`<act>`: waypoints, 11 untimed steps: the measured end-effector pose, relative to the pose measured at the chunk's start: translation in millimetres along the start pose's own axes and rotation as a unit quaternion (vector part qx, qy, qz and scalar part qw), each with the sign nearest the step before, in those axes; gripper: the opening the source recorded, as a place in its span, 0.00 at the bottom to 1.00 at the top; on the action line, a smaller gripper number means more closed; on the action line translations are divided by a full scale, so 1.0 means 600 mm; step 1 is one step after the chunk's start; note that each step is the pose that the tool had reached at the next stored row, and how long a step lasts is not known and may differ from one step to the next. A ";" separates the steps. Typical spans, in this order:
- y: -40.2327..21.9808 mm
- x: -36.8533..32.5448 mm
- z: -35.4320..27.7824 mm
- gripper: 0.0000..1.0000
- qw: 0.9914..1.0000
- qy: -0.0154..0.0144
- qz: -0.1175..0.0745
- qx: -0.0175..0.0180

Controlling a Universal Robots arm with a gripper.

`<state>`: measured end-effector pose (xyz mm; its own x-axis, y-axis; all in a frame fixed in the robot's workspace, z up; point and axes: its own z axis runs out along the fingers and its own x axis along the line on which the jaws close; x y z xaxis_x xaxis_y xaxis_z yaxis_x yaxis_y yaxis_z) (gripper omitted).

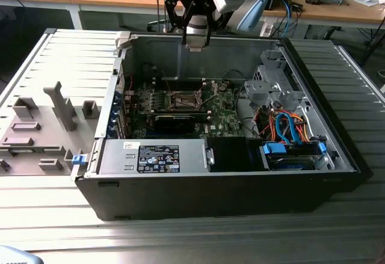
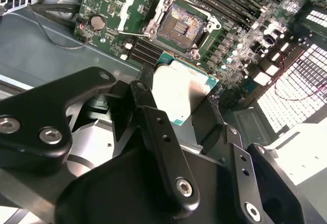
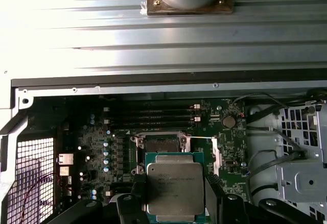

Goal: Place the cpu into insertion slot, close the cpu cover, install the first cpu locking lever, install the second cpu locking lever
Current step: 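Place the cpu into insertion slot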

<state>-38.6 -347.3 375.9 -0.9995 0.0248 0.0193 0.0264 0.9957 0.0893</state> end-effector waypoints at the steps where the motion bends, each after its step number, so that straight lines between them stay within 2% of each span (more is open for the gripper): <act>1: 0.000 0.000 0.000 0.54 1.000 0.000 0.000 0.000; 11: 0.000 0.000 0.003 0.54 1.000 0.000 0.000 0.000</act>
<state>-38.7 -347.3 374.4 -0.9995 0.0248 0.0193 0.0264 0.9957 0.0894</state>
